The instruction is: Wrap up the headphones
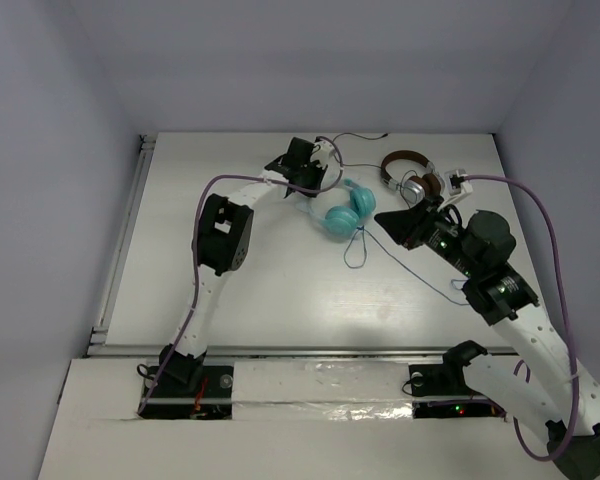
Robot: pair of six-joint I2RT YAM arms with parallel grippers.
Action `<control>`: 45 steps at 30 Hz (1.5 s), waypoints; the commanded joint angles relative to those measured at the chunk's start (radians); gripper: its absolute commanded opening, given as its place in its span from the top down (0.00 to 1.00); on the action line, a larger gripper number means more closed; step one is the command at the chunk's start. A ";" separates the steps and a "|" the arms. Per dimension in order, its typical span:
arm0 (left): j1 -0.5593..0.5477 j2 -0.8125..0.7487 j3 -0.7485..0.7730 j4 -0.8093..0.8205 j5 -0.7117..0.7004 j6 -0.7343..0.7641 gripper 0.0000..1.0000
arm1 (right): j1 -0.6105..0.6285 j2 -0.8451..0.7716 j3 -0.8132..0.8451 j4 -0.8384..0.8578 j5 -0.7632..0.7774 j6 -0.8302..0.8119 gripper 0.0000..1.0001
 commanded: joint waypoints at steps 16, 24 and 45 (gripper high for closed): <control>0.041 -0.552 -0.271 -0.095 -0.125 -0.182 1.00 | -0.001 0.116 -0.059 0.234 -0.056 0.043 1.00; 0.119 -0.814 -0.225 -0.226 -0.117 -0.217 1.00 | -0.001 0.188 -0.025 0.254 -0.033 0.011 0.86; 0.222 -0.930 0.029 -0.310 0.105 -0.369 1.00 | -0.001 0.475 0.025 0.338 -0.076 -0.250 0.18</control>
